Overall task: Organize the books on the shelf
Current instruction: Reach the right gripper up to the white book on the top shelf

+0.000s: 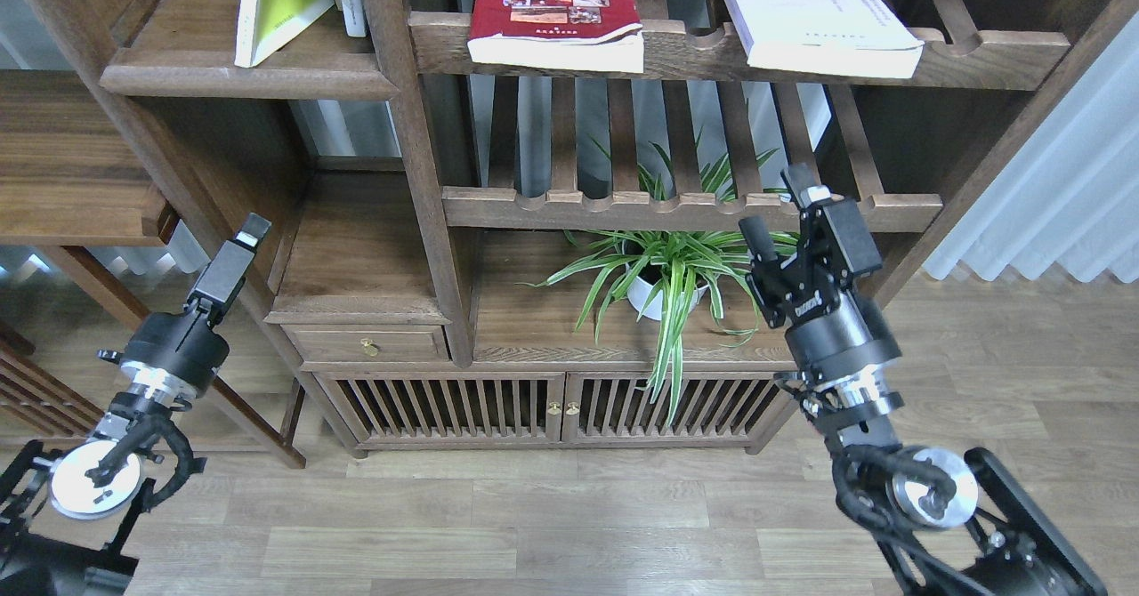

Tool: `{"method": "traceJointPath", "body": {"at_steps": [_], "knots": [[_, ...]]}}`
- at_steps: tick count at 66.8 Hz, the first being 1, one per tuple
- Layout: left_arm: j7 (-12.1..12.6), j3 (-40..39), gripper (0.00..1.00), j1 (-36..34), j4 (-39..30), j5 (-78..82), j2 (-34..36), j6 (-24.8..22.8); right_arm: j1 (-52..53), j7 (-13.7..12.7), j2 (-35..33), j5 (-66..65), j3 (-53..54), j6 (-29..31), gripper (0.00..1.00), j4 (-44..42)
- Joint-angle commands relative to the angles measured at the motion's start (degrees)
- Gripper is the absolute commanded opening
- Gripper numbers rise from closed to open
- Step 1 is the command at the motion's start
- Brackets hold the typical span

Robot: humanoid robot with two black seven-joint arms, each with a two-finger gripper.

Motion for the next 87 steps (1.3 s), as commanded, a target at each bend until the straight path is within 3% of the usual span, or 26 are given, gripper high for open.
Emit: {"method": "traceJointPath", "body": {"at_steps": [1, 58, 87], "knots": [[-0.1, -0.1, 1.0, 0.0, 0.1, -0.9, 0.0, 0.0, 2.5, 0.2, 0.1, 0.0, 0.0, -2.1, 0.98, -0.1], [-0.3, -1.3, 1.0, -0.1, 2.7, -4.6, -0.1, 0.0, 11.3, 0.5, -0.5, -0.4, 4.2, -12.1, 0.98, -2.5], [-0.2, -2.6, 1.0, -0.1, 2.8, -4.6, 0.0, 0.0, 15.4, 1.4, -0.4, -1.0, 4.4, -13.1, 0.97, -7.4]]}}
